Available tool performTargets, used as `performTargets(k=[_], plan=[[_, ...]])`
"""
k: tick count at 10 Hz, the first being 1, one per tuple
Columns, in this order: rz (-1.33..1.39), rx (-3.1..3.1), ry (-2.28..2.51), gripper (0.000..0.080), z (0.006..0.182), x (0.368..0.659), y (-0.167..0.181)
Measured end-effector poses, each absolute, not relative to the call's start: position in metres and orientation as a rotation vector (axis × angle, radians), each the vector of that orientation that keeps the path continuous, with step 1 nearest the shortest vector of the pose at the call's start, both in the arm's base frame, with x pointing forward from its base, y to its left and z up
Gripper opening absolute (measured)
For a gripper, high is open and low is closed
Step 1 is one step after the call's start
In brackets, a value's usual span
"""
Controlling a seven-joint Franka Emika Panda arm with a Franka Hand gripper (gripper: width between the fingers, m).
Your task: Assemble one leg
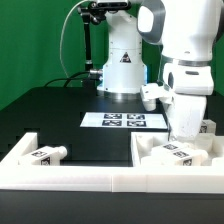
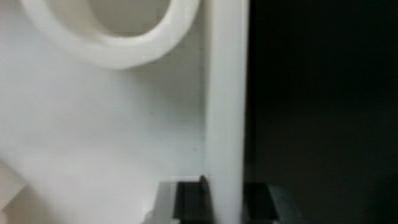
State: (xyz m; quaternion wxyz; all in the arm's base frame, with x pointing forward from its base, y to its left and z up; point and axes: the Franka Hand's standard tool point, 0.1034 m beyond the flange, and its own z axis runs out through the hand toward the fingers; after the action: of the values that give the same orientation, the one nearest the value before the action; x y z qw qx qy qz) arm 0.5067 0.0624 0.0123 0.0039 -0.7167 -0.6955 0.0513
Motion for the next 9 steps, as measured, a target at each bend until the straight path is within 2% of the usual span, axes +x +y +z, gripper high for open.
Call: performTargets(k=[4,5,6,7,8,9], plan=[[0.169,-2.266,-2.158,0.0057,0.012,0.506,0.062],[0.169,-2.266,-2.157,0.0140,0.012,0.506,0.062],[0.169,-2.267,-2.156,0.0276,0.012,0.506,0.062],[0.162,-2.285,-2.147,0.0276,0.017,0.508,0.062],[0.148,-2.309,-2.136,0.0458,0.027,0.509,0.062],[0.136,-2.332,-2.128,0.0579,0.037,0.509,0.062]])
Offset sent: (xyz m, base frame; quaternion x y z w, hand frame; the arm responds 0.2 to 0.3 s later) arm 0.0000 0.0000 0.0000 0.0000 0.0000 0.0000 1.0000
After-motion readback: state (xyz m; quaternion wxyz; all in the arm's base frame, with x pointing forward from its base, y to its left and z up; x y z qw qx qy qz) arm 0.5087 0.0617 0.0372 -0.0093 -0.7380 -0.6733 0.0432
